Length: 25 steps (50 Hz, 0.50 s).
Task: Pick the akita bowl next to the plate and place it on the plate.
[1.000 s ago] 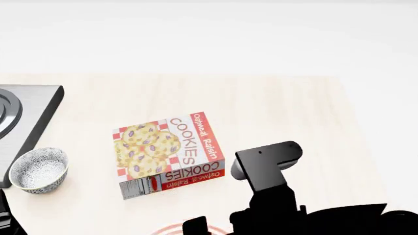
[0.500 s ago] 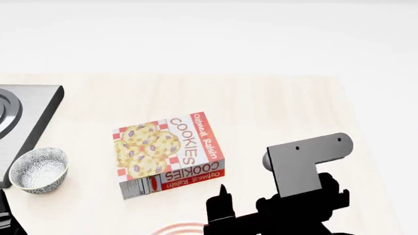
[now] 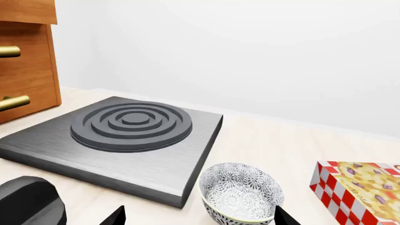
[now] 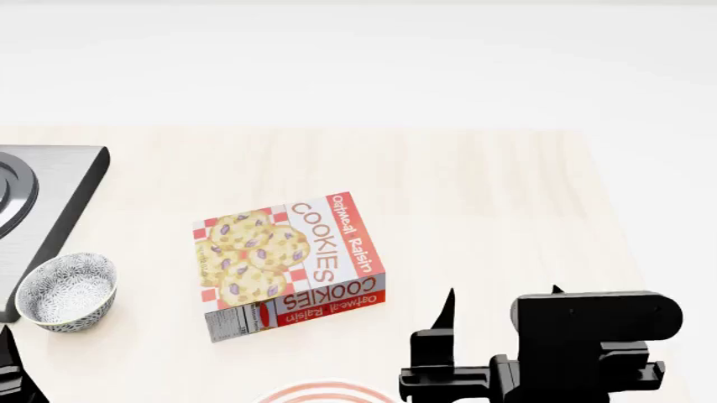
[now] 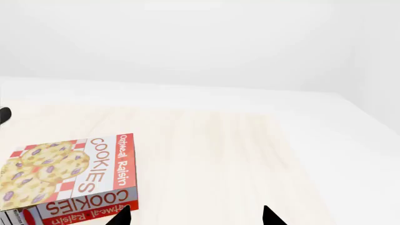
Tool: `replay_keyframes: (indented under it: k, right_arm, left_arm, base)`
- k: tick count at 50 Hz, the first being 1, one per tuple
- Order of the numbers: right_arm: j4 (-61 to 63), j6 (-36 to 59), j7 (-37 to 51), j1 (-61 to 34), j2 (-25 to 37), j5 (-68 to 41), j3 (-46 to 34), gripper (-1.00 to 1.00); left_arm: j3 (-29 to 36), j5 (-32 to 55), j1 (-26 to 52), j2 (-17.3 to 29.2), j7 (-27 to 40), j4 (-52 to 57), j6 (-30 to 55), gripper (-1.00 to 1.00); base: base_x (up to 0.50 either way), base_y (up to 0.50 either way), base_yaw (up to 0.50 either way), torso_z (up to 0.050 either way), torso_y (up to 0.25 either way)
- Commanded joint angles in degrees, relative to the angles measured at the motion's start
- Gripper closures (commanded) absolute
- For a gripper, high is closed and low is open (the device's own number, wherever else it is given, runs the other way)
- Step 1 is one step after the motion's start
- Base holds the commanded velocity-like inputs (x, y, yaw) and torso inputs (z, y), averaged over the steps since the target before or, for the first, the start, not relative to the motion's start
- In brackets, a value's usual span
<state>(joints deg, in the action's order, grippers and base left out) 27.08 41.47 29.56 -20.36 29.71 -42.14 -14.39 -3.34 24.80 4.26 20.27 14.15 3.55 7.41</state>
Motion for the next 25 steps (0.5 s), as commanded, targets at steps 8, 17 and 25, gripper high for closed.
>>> replay_keyframes:
  k: [8,17,25]
  right_arm:
    - [-0.1,-11.7,2.8,7.1,1.6,15.5,-2.7,-1.0]
    - [1.6,-14.8,4.1,8.1,2.7,18.8,-2.5,-1.0]
    - [7.8,-13.2,7.5,11.0,3.0,20.6,-2.2,-1.0]
  left_arm:
    - [0.3,0.5,0.0,-0.2,0.2,0.3,0.0,-1.0]
    - [0.4,0.7,0.0,0.0,0.0,0.3,-0.2,-1.0]
    - [0.3,1.0,0.4,0.2,-0.4,-0.4,-0.5,-1.0]
  base:
    - [0.0,0.0,0.0,0.0,0.0]
    - [0.0,0.0,0.0,0.0,0.0]
    - [0.0,0.0,0.0,0.0,0.0]
